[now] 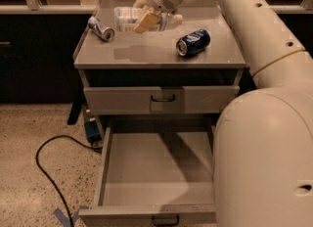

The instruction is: Pick blue plastic bottle from middle drawer and place on counter

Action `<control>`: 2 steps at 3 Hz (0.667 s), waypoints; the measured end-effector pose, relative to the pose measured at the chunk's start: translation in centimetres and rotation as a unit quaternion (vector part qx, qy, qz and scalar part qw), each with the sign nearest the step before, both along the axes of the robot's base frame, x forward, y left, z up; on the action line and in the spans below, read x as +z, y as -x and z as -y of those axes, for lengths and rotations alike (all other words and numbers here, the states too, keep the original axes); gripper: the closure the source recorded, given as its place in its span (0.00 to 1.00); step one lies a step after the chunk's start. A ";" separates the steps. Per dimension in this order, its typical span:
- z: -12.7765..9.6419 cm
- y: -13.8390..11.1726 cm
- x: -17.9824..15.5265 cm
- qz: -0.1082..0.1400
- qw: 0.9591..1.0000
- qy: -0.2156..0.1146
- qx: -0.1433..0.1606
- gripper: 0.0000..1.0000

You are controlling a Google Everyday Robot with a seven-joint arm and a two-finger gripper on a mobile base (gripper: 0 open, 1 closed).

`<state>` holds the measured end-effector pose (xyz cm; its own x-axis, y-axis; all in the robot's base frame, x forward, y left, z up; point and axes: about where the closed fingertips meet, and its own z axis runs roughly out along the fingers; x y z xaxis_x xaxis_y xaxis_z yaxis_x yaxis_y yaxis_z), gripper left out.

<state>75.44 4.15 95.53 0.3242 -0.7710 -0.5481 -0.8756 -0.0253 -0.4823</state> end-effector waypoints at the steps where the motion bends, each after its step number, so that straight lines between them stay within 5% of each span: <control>1: -1.3 -2.0 -3.8 -0.001 1.000 -0.014 0.004 1.00; 2: -1.3 -2.0 -3.8 0.000 1.000 -0.014 0.004 1.00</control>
Offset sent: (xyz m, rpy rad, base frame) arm 0.0248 0.0192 -0.0578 0.0664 0.0027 0.0195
